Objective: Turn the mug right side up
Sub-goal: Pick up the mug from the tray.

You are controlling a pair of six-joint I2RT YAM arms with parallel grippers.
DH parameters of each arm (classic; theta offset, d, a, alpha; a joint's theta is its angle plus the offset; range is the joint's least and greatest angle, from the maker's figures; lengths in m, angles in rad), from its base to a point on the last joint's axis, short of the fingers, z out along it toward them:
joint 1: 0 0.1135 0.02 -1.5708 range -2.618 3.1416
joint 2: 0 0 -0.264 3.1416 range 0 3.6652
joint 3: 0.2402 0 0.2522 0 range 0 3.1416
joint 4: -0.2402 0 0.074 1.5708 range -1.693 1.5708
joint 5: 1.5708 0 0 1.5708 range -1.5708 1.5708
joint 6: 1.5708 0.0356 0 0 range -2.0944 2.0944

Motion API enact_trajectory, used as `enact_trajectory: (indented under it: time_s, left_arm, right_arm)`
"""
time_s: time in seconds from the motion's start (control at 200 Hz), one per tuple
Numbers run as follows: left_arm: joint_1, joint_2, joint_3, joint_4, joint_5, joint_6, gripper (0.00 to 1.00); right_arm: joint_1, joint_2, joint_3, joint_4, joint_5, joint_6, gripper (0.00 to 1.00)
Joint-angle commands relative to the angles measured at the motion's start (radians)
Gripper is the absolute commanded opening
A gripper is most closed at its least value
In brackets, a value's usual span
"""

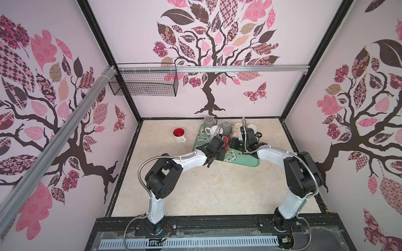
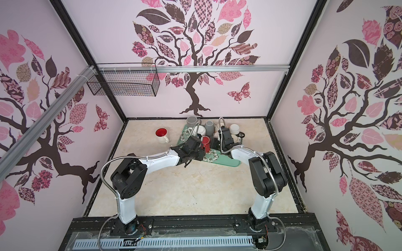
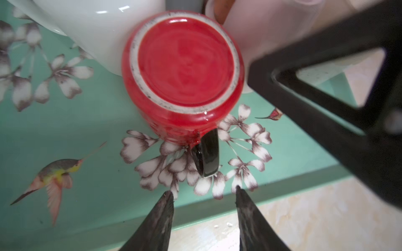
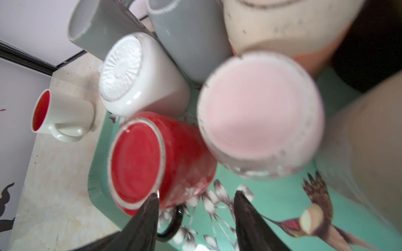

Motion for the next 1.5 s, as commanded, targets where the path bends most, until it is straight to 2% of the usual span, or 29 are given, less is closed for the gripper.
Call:
enact_trajectory:
  time_s: [0.0,0.245,0.365,0.5,0.585,0.66,0.875,1.13,1.365,1.495]
  left_arm:
    - [0.011,0.037,0.069,-0.085,-0.128,-0.062,0.51]
    - [0.011,0.135,0.232,-0.185,-0.120,-0.022,0.47]
    - [0.005,0.122,0.236,-0.199,-0.126,-0.009,0.47]
    - [-0.030,0.083,0.216,-0.213,-0.199,0.008,0.47]
    - [-0.066,0.068,0.216,-0.219,-0.250,0.016,0.47]
    - [-0.081,0.082,0.245,-0.228,-0.243,0.006,0.48]
    - [-0.080,0.204,0.405,-0.323,-0.252,-0.024,0.49]
    - [-0.049,0.299,0.530,-0.406,-0.263,-0.067,0.49]
    - [-0.024,0.282,0.495,-0.395,-0.269,-0.091,0.38]
    - [-0.014,0.264,0.475,-0.384,-0.268,-0.081,0.37]
  right_arm:
    - [-0.007,-0.133,-0.106,0.095,0.001,0.072,0.57]
    - [-0.007,-0.259,-0.270,0.190,0.005,0.145,0.54]
    - [-0.007,-0.319,-0.351,0.234,0.021,0.173,0.54]
    - [-0.006,-0.373,-0.414,0.248,0.056,0.172,0.53]
    - [-0.006,-0.384,-0.429,0.248,0.056,0.172,0.54]
    - [-0.006,-0.385,-0.438,0.254,0.048,0.175,0.54]
    - [-0.006,-0.402,-0.464,0.250,0.030,0.170,0.54]
    - [-0.009,-0.439,-0.486,0.236,0.027,0.164,0.54]
    - [-0.008,-0.460,-0.500,0.229,0.026,0.154,0.54]
    - [-0.008,-0.452,-0.508,0.235,0.014,0.156,0.54]
